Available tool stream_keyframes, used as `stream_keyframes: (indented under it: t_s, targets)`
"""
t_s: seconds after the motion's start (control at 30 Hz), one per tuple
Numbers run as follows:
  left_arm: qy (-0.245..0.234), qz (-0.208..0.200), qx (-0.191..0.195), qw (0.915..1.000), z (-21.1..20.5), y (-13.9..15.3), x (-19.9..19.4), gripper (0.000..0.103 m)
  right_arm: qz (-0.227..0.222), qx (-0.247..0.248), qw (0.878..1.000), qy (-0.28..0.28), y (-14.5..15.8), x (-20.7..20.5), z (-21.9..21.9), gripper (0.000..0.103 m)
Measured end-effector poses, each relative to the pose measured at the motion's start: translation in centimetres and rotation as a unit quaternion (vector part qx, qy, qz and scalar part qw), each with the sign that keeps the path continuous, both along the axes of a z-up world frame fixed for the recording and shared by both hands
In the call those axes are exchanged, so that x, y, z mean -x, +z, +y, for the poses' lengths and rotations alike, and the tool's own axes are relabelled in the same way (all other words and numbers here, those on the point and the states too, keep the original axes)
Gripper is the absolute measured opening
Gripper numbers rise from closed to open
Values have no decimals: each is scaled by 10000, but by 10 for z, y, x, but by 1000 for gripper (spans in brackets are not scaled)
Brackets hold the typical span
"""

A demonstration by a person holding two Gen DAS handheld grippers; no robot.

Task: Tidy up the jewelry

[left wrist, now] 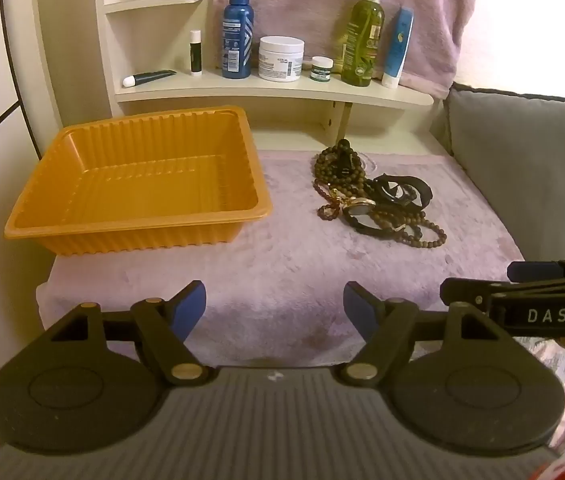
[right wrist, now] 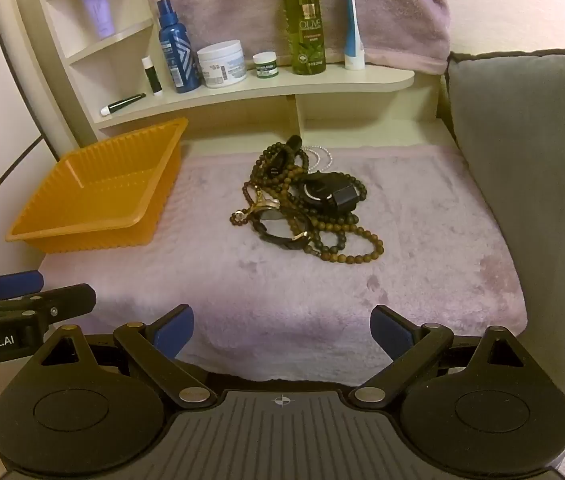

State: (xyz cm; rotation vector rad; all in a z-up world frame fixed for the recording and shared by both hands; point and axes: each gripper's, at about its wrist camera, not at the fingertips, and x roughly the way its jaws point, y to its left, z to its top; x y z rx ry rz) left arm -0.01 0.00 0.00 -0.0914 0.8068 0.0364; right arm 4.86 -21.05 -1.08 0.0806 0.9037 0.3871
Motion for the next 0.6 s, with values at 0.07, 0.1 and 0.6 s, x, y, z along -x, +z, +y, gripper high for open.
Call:
stream_keyframes:
  t_s: [0.07,0.1,0.6]
  targets:
    - [-13,8,3,10000,0,0,0,74,5,-2,10000,4,-1,-1,0,95]
    - [-19,12,6,10000,0,0,0,74,-23,-1,10000,-5,0,1,0,95]
    - [5,3,13,10000,0,0,0,74,-36,-10,10000,-6,1,0,0,95]
